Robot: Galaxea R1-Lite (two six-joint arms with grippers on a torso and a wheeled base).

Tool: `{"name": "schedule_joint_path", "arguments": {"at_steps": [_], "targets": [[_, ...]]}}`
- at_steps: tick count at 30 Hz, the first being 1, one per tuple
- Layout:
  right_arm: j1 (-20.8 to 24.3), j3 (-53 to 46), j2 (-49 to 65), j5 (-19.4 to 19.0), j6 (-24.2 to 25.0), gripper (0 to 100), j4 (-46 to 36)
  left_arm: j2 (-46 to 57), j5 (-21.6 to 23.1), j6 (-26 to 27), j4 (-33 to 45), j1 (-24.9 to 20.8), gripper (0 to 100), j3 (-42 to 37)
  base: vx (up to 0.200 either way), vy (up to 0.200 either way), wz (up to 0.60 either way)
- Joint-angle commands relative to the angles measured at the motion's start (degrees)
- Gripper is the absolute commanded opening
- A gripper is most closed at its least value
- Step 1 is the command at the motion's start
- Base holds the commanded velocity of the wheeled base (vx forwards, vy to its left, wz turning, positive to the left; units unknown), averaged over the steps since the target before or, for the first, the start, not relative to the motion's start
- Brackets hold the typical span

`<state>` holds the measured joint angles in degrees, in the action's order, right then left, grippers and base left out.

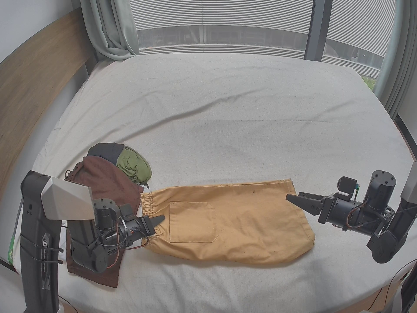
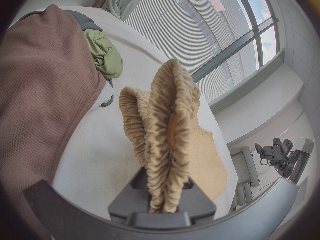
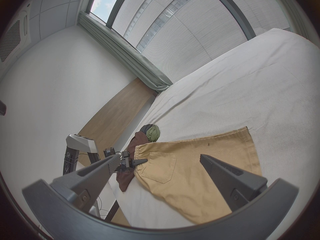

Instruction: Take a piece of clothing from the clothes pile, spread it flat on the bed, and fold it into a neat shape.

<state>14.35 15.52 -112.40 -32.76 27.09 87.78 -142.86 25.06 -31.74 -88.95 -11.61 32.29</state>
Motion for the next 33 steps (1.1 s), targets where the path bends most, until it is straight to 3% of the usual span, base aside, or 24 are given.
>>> {"name": "schedule_joint_path", "arguments": {"at_steps": [1, 17, 33], "targets": [[0.15, -0.14, -0.54, -0.03, -0.02, 100, 0.02, 1.62, 0.34, -0.07, -0.17, 0.18, 0, -0.74, 0.000, 0.000, 0.00], [0.15, -0.40, -2.56, 0.32, -0.46, 100, 0.37, 5.93, 0.86, -0.51, 0.01, 4.57, 0, -4.96, 0.000, 0.000, 0.00], [0.59, -0.40, -4.59, 0.41, -0.81, 100, 0.46, 8.13, 7.90, 0.02, -0.08, 11.17, 0, -9.35, 0.000, 0.000, 0.00]]}}
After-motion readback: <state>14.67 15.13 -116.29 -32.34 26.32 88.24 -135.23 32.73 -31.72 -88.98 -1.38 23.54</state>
